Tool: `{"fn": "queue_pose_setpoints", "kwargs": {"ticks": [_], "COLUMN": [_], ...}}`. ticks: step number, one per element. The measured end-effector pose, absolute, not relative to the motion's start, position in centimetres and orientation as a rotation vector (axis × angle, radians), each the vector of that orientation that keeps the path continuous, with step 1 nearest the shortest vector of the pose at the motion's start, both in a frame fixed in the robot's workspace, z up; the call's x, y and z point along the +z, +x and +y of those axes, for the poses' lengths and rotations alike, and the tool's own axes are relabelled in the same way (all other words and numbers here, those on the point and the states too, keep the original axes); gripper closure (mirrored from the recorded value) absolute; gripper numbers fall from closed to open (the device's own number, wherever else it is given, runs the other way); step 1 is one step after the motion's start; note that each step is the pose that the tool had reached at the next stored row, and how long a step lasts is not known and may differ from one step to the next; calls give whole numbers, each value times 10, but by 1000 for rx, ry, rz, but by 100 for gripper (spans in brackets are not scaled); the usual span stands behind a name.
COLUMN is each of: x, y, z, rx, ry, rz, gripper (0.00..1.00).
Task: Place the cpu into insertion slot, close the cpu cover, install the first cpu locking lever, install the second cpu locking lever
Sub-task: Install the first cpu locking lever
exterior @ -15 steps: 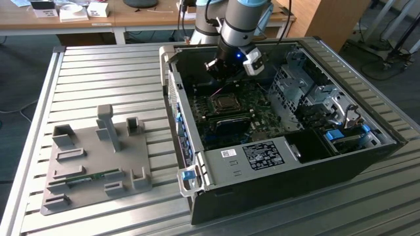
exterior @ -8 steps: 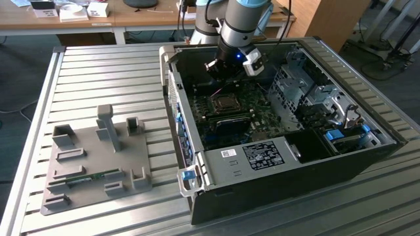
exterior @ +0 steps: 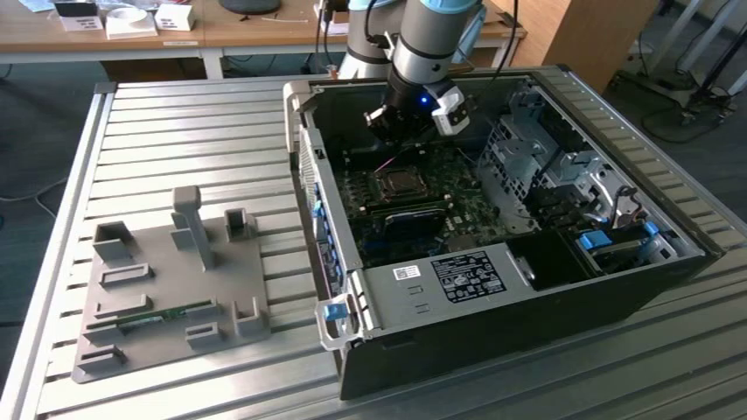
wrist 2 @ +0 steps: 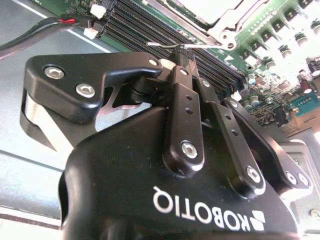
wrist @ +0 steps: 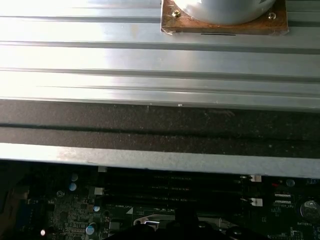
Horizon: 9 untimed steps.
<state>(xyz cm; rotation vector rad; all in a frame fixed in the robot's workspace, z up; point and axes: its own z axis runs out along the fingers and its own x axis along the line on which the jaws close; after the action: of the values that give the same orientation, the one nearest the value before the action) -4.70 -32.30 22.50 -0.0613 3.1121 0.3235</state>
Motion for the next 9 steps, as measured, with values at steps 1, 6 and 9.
{"fn": "queue_pose_setpoints", "kwargs": {"ticks": [1, 6, 9], "x": [225, 223, 222], "y": [-47, -47, -46], "z": [-323, -323, -323], "rx": [324, 324, 324], "ry": [-61, -61, -61], "rz": [3112, 3112, 3112], "gripper": [89, 89, 89]}}
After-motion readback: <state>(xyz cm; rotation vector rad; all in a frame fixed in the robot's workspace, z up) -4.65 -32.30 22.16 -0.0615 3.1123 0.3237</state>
